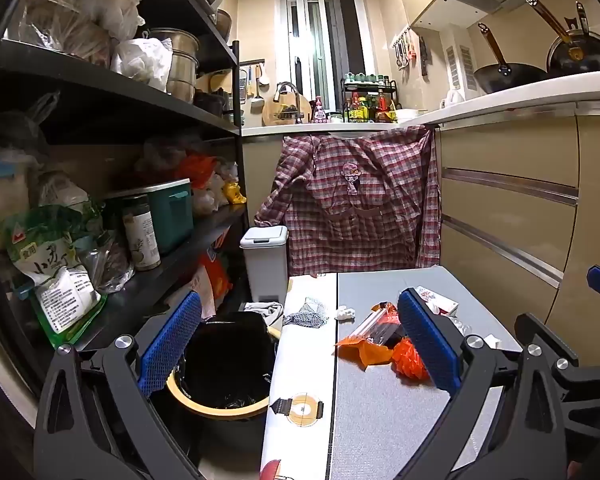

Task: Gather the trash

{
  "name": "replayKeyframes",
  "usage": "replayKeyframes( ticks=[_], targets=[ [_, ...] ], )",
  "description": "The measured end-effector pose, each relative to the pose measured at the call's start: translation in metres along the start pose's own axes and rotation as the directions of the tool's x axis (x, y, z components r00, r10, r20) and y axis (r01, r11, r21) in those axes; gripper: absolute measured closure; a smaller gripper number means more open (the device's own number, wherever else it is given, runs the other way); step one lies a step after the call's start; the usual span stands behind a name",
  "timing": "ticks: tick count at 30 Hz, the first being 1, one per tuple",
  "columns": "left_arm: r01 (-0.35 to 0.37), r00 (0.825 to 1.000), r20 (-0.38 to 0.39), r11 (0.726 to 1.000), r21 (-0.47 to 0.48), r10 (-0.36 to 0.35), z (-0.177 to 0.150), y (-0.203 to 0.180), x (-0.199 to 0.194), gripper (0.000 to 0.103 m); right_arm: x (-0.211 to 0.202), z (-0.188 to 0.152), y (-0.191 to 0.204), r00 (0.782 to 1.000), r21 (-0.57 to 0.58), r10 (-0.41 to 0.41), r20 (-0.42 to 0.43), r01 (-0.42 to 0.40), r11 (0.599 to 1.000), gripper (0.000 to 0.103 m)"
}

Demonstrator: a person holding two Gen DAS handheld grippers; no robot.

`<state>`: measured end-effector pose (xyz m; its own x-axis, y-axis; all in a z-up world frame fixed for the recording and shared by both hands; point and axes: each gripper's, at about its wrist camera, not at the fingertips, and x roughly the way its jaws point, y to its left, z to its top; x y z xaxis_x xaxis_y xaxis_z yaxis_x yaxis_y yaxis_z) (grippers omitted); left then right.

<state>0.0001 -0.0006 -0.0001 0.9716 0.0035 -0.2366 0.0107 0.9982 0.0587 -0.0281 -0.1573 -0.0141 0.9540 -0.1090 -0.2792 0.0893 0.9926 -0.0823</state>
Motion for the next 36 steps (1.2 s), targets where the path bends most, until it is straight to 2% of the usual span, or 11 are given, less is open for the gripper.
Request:
replayKeyframes(
  ticks=[36],
  targets=[
    [-0.006,1.0,0.015,1.0,0.016,0.006,0.005,-0.0012,-0.0049,0.007,-0.0011,-0.0021,-0.0005,1.0,0.002,-0.004,0.0,0.004,1.0,0.005]
  ],
)
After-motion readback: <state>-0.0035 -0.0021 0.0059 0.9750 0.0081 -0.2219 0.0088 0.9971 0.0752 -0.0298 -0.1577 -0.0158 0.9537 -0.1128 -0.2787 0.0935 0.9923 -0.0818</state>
